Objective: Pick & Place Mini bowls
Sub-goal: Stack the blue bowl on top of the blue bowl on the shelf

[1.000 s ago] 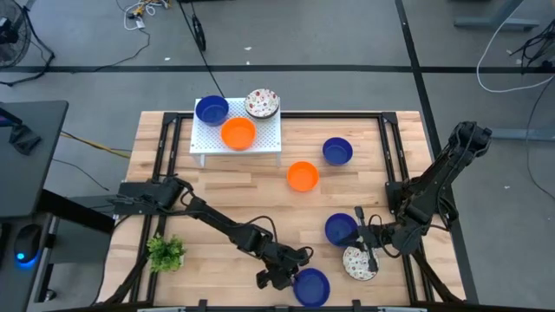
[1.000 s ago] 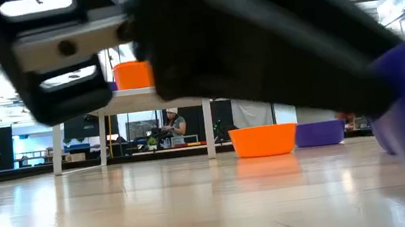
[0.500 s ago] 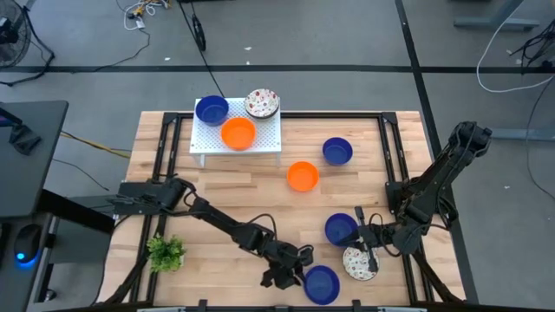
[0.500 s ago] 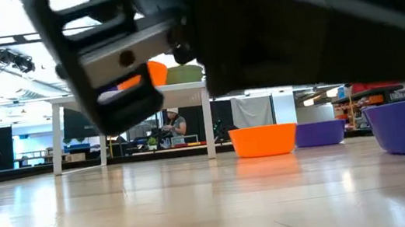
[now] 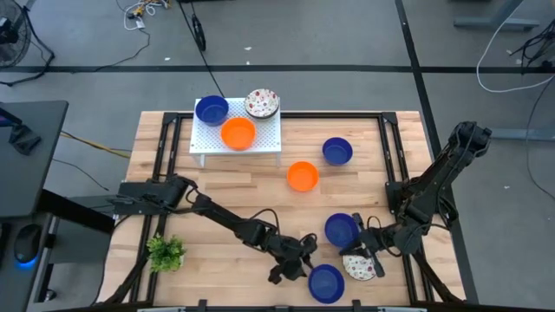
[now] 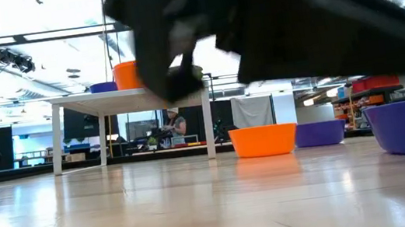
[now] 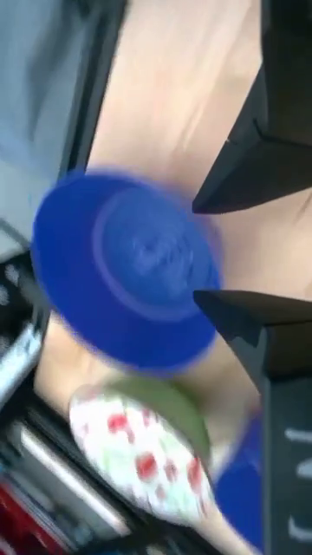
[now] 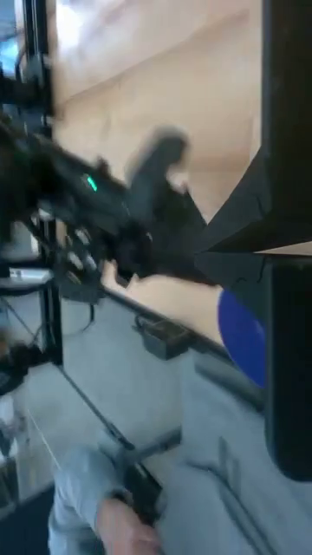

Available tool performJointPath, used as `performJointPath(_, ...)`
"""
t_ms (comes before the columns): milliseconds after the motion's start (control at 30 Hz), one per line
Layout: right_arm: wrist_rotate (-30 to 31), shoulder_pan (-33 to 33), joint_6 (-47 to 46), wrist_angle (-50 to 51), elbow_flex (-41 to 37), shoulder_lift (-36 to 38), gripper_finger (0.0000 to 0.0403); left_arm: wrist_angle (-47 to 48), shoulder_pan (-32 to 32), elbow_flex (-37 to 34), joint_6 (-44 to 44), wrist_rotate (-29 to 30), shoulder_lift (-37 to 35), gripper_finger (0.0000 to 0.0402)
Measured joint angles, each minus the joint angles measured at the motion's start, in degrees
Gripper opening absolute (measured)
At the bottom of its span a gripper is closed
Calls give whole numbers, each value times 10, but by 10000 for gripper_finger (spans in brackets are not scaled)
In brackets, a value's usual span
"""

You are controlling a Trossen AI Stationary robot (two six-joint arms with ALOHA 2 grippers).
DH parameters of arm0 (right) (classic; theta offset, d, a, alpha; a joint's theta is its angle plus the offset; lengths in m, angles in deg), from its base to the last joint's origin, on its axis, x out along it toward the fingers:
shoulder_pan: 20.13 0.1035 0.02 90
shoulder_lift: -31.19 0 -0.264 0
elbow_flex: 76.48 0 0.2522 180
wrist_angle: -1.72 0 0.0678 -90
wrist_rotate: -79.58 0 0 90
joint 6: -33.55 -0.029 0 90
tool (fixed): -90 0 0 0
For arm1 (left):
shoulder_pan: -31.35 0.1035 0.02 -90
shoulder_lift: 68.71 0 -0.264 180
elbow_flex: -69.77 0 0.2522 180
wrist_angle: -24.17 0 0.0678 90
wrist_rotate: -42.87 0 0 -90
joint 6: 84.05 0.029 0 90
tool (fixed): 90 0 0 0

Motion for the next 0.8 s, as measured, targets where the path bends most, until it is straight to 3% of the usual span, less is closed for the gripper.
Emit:
performJointPath(100, -4, -5, 28, -17, 0, 0, 9, 45, -4, 0, -42, 52, -29, 177)
performJointPath(267, -118, -21, 42, -69, 1, -28, 9, 194, -7, -1, -161, 95, -83, 167)
performJointPath(333, -133, -33, 35, -61, 16, -64, 12, 235, -8, -7, -204, 126, -98, 154)
performJointPath(467, -179, -67, 25, 28, 91, -151, 36, 231, -18, -64, -257, 206, -121, 120)
performJointPath(700, -210, -119, 40, 256, 243, -274, 132, 208, -39, -176, -367, 341, -176, 71)
performJointPath(800, -267, -138, 61, 296, 274, -312, 161, 205, -47, -210, -391, 370, -213, 59)
